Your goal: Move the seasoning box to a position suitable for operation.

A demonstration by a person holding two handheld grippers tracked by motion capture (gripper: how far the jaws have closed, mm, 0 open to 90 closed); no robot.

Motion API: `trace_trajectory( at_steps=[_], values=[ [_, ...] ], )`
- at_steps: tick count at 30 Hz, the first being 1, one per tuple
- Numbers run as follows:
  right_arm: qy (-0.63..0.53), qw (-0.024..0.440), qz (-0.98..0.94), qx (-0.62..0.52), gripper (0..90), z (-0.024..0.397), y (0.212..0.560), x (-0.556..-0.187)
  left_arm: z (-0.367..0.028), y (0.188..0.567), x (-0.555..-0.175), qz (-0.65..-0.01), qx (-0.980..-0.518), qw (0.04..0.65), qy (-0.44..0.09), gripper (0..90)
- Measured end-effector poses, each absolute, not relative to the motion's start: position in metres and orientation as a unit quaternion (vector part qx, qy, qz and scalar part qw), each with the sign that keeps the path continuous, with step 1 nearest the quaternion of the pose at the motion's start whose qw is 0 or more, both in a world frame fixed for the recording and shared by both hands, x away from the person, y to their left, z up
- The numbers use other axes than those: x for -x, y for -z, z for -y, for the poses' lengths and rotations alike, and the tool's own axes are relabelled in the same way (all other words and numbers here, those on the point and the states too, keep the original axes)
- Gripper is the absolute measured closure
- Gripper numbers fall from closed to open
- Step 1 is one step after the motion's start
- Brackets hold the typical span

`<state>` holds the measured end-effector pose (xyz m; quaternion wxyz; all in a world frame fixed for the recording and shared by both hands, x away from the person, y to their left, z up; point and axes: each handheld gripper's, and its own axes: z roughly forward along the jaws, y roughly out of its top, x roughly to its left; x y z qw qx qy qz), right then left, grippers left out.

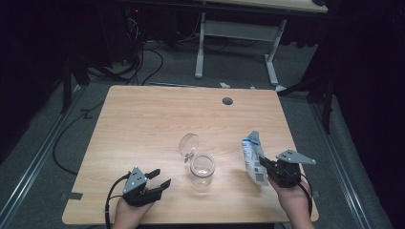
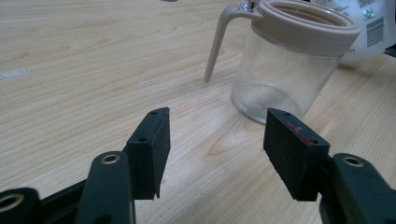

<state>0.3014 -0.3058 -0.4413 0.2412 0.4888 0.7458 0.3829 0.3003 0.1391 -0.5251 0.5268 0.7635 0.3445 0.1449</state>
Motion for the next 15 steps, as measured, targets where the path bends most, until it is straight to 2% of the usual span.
trace_trajectory(
  at_steps=[15],
  values=[
    [-0.315, 0.195, -0.8, -0.471, 90.0, 0.289, 0.41, -0.313, -0.138, 0.525, -0.298, -0.336, -0.767, 0.529, -0.137, 42.0]
  ],
)
